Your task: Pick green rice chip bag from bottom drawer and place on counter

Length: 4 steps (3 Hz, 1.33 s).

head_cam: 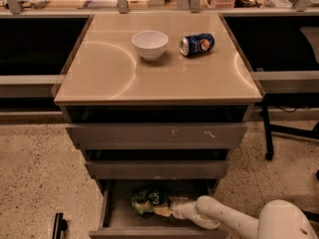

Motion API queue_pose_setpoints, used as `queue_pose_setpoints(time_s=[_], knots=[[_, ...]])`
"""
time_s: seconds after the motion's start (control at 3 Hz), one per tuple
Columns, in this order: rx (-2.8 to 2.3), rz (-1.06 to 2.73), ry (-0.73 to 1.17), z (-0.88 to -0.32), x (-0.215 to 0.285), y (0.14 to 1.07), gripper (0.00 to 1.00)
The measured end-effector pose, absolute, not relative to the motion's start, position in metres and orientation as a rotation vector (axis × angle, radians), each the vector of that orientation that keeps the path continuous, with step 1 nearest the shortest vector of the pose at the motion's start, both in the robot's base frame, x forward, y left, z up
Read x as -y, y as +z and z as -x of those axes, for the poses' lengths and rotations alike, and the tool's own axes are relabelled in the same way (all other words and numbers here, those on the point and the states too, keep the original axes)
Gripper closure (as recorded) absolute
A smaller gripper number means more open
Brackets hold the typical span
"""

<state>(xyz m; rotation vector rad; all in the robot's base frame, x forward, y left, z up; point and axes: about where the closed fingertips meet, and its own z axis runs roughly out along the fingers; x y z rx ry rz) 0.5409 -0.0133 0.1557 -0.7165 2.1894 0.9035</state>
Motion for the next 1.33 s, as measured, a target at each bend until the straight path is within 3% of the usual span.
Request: queue_pose_setpoints(time_s=[0.67,1.0,1.33], knots=[[-2.189,0.717,0.904,-0.5409,0.0132,0.1557,0.89],[-2.189,0.717,0.904,-0.5409,0.0132,0.1557,1.00],[-2.189,0.717,0.904,-0.5408,0.0131,0.1558,1.00]])
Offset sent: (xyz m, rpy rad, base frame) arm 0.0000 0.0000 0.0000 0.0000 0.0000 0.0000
